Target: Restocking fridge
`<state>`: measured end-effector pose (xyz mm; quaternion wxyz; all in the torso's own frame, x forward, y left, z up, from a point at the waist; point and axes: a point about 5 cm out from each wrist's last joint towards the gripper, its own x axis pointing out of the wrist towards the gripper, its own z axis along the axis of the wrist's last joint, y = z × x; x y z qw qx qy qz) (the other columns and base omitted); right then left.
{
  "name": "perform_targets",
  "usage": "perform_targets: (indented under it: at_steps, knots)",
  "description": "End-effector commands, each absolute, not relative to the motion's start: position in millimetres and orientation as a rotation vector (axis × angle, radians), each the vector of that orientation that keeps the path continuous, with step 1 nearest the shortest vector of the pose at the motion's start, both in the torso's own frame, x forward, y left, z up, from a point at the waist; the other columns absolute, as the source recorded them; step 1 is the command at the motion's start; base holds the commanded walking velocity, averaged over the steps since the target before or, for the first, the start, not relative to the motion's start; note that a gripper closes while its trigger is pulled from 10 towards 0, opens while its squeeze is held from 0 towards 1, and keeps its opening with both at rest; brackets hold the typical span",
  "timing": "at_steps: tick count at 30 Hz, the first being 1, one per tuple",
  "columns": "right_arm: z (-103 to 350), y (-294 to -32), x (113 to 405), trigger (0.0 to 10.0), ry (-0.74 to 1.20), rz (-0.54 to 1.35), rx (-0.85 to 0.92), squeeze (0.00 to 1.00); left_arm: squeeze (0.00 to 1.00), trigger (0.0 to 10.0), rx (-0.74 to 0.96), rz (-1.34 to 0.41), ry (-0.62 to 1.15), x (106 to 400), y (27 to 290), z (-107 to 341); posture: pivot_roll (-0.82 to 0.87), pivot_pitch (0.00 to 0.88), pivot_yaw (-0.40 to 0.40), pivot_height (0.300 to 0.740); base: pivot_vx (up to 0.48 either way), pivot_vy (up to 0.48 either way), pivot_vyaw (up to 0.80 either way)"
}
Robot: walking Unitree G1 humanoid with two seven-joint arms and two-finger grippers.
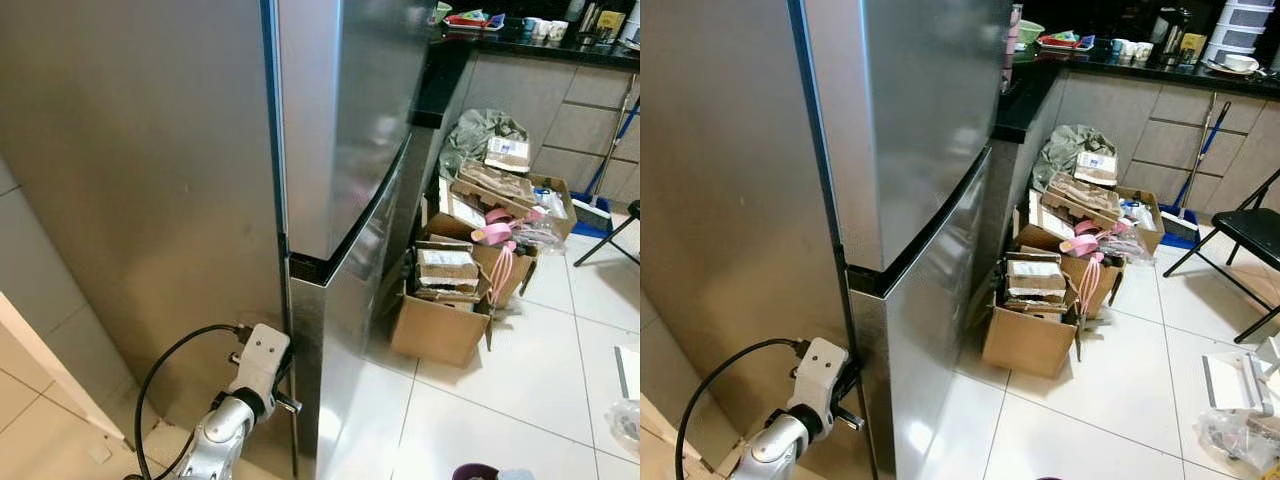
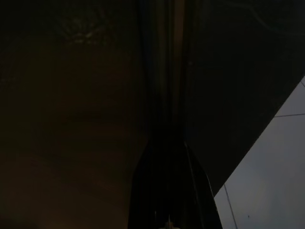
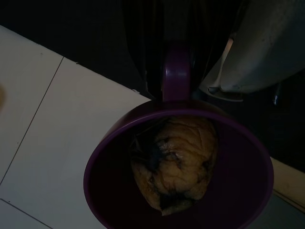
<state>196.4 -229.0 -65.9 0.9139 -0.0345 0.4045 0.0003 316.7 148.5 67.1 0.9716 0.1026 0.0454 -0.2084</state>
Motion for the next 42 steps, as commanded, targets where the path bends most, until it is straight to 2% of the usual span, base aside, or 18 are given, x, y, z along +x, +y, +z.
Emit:
perform_targets:
  at_steps: [1, 13, 14, 19, 20, 26, 29, 30, 33, 34, 35, 36, 37, 38, 39, 40, 42]
  knots:
    - [-68, -229, 193, 10.0, 0.836, -0.004, -0.072, 0.00, 0.00, 10.0, 0.210, -0.452, 0.058, 321, 137, 74, -0.14, 0.146, -0.033, 0.734, 0.000, 0.000, 0.00]
    - [-67, -229, 193, 10.0, 0.833, -0.007, -0.066, 0.00, 0.00, 10.0, 0.205, -0.404, 0.088, 334, 141, 76, -0.13, 0.147, -0.027, 0.734, 0.000, 0.000, 0.00]
    - [-67, -229, 193, 10.0, 0.832, -0.008, -0.064, 0.00, 0.89, 10.0, 0.167, -0.396, 0.103, 338, 140, 77, -0.14, 0.147, -0.024, 0.734, 0.000, 0.000, 0.00]
    - [-67, -230, 192, 10.0, 0.832, -0.008, -0.063, 0.00, 0.89, 10.0, 0.155, -0.397, 0.106, 339, 140, 77, -0.14, 0.147, -0.024, 0.734, 0.000, 0.000, 0.00]
    - [-68, -230, 192, 10.0, 0.833, -0.009, -0.063, 0.00, 1.00, 10.0, 0.131, -0.444, 0.107, 342, 132, 80, -0.14, 0.148, -0.022, 0.734, 0.000, 0.000, 0.00]
    - [-67, -231, 192, 10.0, 0.834, -0.012, -0.064, 0.00, 1.00, 10.0, 0.112, -0.541, 0.103, 343, 119, 84, -0.14, 0.146, -0.019, 0.734, 0.000, 0.000, 0.00]
    - [-67, -231, 192, 10.0, 0.835, -0.011, -0.065, 0.00, 1.00, 10.0, 0.042, -0.687, 0.121, 338, 104, 85, -0.14, 0.140, -0.020, 0.734, 0.000, 0.000, 0.00]
    - [-67, -231, 192, 10.0, 0.835, -0.011, -0.065, 0.00, 1.00, 10.0, 0.042, -0.687, 0.121, 338, 104, 85, -0.14, 0.140, -0.020, 0.734, 0.000, 0.000, 0.00]
    - [-67, -232, 192, 10.0, 0.838, -0.007, -0.068, 0.00, 1.00, 10.0, -0.180, -1.115, 0.243, 313, 68, 84, -0.14, 0.132, -0.023, 0.734, 0.000, 0.000, 0.00]
    - [-67, -232, 192, 10.0, 0.838, -0.007, -0.068, 0.00, 1.00, 10.0, -0.180, -1.115, 0.243, 313, 68, 84, -0.14, 0.132, -0.023, 0.734, 0.000, 0.000, 0.00]
    - [-67, -232, 192, 10.0, 0.838, -0.004, -0.068, 0.00, 0.87, 10.0, -0.286, -1.317, 0.291, 296, 53, 87, -0.14, 0.125, -0.022, 0.734, 0.000, 0.000, 0.00]
    - [-67, -232, 192, 10.0, 0.838, -0.004, -0.068, 0.00, 0.87, 10.0, -0.286, -1.317, 0.291, 296, 53, 87, -0.14, 0.125, -0.022, 0.734, 0.000, 0.000, 0.00]
    - [-67, -232, 193, 10.0, 0.837, -0.001, -0.068, 0.00, 0.56, 10.0, -0.314, -1.364, 0.299, 292, 49, 89, -0.15, 0.123, -0.023, 0.734, 0.000, 0.000, 0.00]
    - [-67, -232, 193, 10.0, 0.837, 0.001, -0.068, 0.00, 0.33, 10.0, -0.328, -1.389, 0.303, 289, 48, 89, -0.14, 0.118, -0.024, 0.734, 0.000, 0.000, 0.00]
    - [-67, -232, 193, 10.0, 0.837, 0.001, -0.068, 0.00, 0.33, 10.0, -0.328, -1.389, 0.303, 289, 48, 89, -0.14, 0.118, -0.024, 0.734, 0.000, 0.000, 0.00]
    - [-67, -232, 193, 10.0, 0.838, 0.004, -0.069, 0.00, 0.00, 10.0, -0.338, -1.410, 0.309, 287, 49, 89, -0.14, 0.118, -0.024, 0.734, 0.000, 0.000, 0.00]
    - [-67, -232, 193, 10.0, 0.838, 0.007, -0.069, 0.00, 0.00, 10.0, -0.341, -1.422, 0.315, 285, 50, 90, -0.14, 0.118, -0.024, 0.734, 0.000, 0.000, 0.00]
